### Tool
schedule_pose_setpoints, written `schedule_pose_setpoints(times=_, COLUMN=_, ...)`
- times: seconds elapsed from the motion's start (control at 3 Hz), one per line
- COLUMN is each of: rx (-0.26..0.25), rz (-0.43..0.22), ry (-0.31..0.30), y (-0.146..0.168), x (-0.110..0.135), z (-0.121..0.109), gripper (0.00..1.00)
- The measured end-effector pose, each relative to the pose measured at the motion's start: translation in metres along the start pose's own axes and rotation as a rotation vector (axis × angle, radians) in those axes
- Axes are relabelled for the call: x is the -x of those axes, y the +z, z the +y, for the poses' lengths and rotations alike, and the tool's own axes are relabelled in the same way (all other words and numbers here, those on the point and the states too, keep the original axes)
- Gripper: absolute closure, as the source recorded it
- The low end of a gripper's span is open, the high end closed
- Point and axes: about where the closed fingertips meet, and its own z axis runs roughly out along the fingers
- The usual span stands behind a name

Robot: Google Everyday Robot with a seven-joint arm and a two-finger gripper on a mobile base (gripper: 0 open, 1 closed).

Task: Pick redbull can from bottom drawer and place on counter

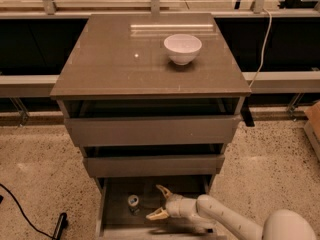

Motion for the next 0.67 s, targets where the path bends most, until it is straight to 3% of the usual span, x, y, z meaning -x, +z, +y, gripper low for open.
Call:
schedule_pose_setpoints(times=0.33, rx=0.035, rz=-0.024, ry=-0.024, y=0.016, x=-0.004, z=-0.011, gripper=0.0)
schedule_pose_setpoints(times=0.67, rx=0.083, rz=-0.058, ry=-0.044, y=0.034, x=0.001, z=-0.02, gripper=0.0)
